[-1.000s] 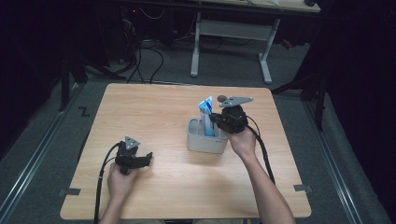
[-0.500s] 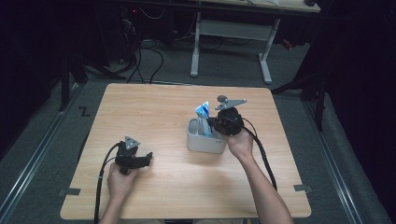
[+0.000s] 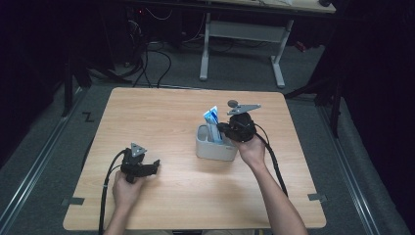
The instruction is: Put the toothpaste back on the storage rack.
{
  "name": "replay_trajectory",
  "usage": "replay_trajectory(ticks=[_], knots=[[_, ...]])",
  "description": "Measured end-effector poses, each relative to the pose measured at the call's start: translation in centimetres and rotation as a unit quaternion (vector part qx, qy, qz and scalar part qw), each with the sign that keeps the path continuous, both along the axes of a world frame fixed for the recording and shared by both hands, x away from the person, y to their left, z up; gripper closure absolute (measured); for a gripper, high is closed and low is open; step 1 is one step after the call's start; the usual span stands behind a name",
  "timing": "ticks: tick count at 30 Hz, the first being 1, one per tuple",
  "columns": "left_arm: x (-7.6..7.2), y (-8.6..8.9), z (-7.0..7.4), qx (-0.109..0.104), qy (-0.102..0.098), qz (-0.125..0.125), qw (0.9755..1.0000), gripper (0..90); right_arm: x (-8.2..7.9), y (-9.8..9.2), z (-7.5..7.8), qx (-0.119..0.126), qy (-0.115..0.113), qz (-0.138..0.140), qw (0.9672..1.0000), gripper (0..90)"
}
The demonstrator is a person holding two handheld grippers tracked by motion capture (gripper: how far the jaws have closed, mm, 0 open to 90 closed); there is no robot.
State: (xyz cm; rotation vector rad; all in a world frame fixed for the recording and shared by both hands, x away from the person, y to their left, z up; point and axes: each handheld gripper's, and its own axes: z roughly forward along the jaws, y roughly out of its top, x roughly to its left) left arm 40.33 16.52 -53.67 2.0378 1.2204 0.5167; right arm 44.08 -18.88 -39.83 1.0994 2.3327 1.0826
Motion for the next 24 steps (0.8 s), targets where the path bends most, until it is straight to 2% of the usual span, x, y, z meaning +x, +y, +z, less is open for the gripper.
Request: replay_trajectory(ticks=[2, 6, 10, 13, 24], knots=[[0.0, 0.0, 0.0, 0.0, 0.0, 0.0, 1.0, 22.3, 0.1, -0.1, 0.1, 0.008, 0.001, -0.004, 1.0, 80.0], [0.0, 0.0, 0.0, 0.0, 0.0, 0.0, 1.0, 22.3, 0.1, -0.1, 0.1, 0.008, 0.002, -0.005, 1.0, 75.4], [0.0, 0.0, 0.0, 0.0, 0.0, 0.0, 1.0, 22.3, 0.1, -0.1, 0.1, 0.006, 0.002, -0.009, 0.9999, 55.7], [0.0, 0.0, 0.0, 0.0, 0.0, 0.0, 1.0, 22.3, -0.2, -0.4, 0.5, 0.008, -0.009, -0.016, 0.9998, 50.6], [0.0, 0.0, 0.0, 0.0, 0.0, 0.0, 1.0, 22.3, -1.0, -2.2, 1.5, 0.025, -0.033, -0.036, 0.9985, 48.4]])
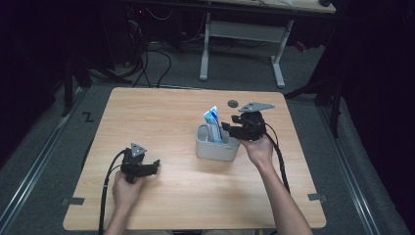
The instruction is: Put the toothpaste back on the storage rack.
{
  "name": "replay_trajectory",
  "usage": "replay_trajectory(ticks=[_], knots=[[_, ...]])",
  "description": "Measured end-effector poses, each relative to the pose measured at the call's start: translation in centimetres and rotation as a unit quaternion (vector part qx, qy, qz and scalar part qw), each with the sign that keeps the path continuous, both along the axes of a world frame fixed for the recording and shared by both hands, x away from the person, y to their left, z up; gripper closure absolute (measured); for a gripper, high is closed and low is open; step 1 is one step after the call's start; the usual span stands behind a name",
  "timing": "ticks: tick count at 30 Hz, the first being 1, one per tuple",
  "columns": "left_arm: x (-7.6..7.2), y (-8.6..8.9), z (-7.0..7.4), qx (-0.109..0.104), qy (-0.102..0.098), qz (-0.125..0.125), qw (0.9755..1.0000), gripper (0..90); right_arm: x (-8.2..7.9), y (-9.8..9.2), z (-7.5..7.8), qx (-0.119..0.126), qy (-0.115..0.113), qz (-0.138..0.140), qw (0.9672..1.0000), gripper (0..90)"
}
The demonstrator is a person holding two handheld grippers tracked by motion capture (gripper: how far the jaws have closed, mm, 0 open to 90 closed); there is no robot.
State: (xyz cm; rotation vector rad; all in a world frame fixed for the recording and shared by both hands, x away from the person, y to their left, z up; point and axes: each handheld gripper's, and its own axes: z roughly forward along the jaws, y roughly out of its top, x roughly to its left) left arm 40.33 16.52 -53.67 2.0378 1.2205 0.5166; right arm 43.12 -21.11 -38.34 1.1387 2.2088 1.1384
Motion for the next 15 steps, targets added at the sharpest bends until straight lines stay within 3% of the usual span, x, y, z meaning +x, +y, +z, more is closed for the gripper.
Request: replay_trajectory(ticks=[12, 15], knots=[[0.0, 0.0, 0.0, 0.0, 0.0, 0.0, 1.0, 22.3, -1.0, -1.5, 1.1, 0.025, -0.009, -0.001, 0.9996, 46.7], [0.0, 0.0, 0.0, 0.0, 0.0, 0.0, 1.0, 22.3, -1.8, -1.7, 1.6, 0.015, -0.033, -0.007, 0.9993, 47.3]])
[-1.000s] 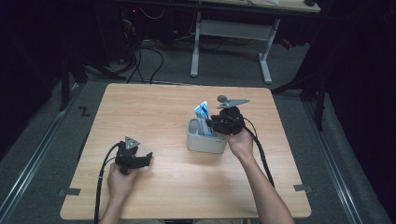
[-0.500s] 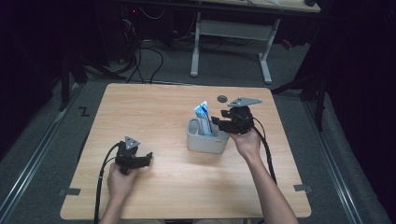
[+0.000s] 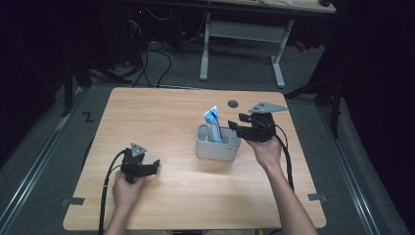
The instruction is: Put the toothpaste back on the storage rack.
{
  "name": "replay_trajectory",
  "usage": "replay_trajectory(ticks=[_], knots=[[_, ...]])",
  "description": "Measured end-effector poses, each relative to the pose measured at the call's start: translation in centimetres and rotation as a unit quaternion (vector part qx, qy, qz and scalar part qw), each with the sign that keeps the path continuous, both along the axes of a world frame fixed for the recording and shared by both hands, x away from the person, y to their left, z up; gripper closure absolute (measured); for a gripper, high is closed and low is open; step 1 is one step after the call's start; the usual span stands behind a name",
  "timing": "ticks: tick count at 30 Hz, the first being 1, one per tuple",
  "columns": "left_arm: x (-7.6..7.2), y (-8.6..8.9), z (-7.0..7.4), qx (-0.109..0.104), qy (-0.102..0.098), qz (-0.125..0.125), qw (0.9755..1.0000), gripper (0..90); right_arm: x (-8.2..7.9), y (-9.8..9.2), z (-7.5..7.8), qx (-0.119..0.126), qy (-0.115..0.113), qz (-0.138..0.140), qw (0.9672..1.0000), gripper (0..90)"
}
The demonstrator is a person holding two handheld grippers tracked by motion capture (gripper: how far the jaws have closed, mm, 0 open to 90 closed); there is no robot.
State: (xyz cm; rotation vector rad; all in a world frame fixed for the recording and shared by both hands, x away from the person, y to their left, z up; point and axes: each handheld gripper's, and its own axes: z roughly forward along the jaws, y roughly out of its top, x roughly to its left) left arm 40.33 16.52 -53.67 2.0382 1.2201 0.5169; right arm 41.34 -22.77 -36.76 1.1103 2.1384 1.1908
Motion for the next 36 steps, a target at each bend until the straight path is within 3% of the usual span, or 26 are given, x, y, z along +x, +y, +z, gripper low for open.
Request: replay_trajectory(ticks=[12, 21, 36], knots=[[0.0, 0.0, 0.0, 0.0, 0.0, 0.0, 1.0, 22.3, -0.6, -1.3, 0.4, 0.008, -0.012, -0.012, 0.9998, 46.9], [0.0, 0.0, 0.0, 0.0, 0.0, 0.0, 1.0, 22.3, -1.5, -1.9, 0.8, -0.006, -0.03, -0.021, 0.9993, 46.5], [0.0, 0.0, 0.0, 0.0, -0.001, 0.001, 1.0, 22.2, -2.7, -4.7, 0.5, 0.03, -0.032, -0.043, 0.9981, 46.8]])
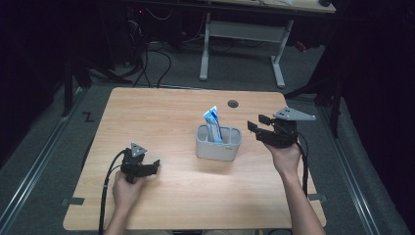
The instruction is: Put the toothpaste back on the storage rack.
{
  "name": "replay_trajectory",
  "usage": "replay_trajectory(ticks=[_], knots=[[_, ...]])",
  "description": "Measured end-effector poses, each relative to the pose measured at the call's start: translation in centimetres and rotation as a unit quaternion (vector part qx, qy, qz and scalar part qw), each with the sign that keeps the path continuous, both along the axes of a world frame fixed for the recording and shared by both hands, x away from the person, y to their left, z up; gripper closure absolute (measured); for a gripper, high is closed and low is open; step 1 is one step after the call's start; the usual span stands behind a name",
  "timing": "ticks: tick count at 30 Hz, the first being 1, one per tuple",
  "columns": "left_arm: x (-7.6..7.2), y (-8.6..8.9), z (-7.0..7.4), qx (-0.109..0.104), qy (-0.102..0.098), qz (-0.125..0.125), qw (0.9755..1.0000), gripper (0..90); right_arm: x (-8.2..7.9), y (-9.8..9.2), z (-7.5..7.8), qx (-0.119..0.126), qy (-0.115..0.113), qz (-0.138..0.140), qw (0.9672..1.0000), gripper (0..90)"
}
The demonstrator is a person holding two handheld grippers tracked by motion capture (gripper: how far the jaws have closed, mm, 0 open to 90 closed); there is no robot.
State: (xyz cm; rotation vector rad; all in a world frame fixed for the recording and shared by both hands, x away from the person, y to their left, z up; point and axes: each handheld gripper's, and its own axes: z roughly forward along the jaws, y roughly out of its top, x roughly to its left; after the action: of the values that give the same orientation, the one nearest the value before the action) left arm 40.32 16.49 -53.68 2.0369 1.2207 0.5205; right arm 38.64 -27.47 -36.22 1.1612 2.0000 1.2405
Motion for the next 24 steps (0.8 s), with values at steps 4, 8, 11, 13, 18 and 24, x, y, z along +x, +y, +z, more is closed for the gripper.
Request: replay_trajectory(ticks=[4, 8, 11, 13, 18, 24], knots=[[0.0, 0.0, 0.0, 0.0, 0.0, 0.0, 1.0, 22.1, -0.3, -0.5, -0.1, 0.008, 0.001, -0.003, 1.0, 46.9], [0.0, 0.0, 0.0, 0.0, 0.0, 0.0, 1.0, 22.1, -0.5, -1.1, -0.4, 0.013, 0.003, -0.009, 0.9999, 46.9], [0.0, 0.0, 0.0, 0.0, 0.0, 0.0, 1.0, 22.1, -0.7, -1.5, -0.6, 0.013, 0.005, -0.013, 0.9998, 46.9], [0.0, 0.0, 0.0, 0.0, 0.0, 0.0, 1.0, 22.1, -0.8, -1.9, -0.8, 0.017, 0.006, -0.017, 0.9997, 46.9], [0.0, 0.0, 0.0, 0.001, 0.0, 0.0, 1.0, 22.0, -1.1, -2.6, -1.3, 0.022, 0.01, -0.024, 0.9994, 47.1], [0.0, 0.0, 0.0, 0.001, 0.0, 0.0, 1.0, 21.9, -1.5, -3.1, -1.5, 0.025, 0.008, -0.029, 0.9992, 47.2]])
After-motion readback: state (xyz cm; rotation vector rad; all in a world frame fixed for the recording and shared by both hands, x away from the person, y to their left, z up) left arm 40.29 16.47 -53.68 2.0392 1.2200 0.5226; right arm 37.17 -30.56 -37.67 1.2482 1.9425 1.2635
